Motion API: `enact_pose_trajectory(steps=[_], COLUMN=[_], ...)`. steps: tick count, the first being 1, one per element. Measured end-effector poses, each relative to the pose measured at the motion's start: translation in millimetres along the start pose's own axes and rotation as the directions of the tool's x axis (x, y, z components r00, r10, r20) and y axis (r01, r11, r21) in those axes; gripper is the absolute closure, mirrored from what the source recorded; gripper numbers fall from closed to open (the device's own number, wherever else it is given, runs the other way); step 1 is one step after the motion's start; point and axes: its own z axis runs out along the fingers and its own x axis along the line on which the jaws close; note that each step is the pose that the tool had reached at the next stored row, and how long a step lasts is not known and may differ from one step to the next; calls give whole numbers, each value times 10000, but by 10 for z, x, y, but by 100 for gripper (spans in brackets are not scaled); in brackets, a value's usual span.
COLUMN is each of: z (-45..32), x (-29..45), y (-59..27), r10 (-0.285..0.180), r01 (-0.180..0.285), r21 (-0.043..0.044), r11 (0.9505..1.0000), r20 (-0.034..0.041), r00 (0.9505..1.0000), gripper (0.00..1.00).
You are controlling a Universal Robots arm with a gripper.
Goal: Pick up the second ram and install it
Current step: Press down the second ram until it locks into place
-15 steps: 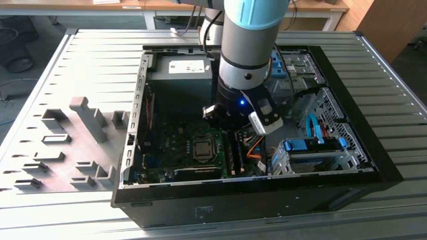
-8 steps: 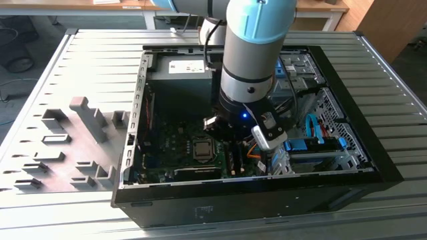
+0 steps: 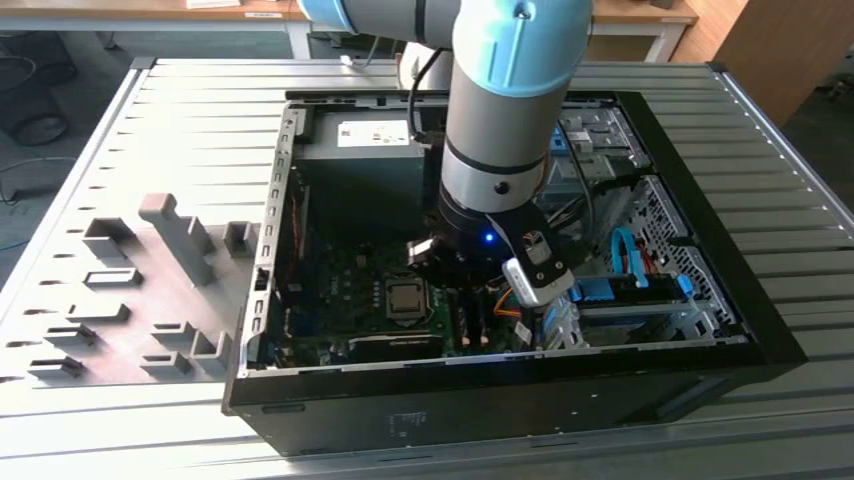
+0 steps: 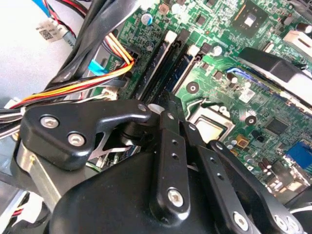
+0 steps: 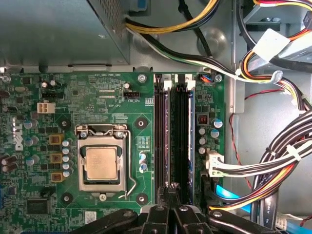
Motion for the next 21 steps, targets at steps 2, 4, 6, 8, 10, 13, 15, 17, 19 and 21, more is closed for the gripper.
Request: enact_pose_trajectory(steps=[2, 4, 6, 8, 10, 13, 15, 17, 19, 21], z=[1, -2, -2, -36, -97, -114, -118, -122, -124, -135], x=[0, -1, -1, -2, 0, 3, 4, 6, 8, 8], y=[-1, -1, -2, 1, -1, 79, 171, 261, 343, 354], r10=[0, -1, -1, -1, -2, 1, 0, 0, 1, 1], r01=[0, 1, 1, 1, 2, -1, 0, 0, -1, -1], r21=[1, 8, 9, -15, 11, 57, 101, 122, 136, 168], r11=[10000, 10000, 10000, 10000, 10000, 10000, 9999, 9999, 9999, 9999], r20=[0, -2, -1, 12, 4, 5, 5, 5, 6, 5], r00=[10000, 10000, 10000, 10000, 10000, 10000, 10000, 10000, 10000, 10000], gripper=[89, 89, 89, 89, 89, 89, 89, 89, 89, 89])
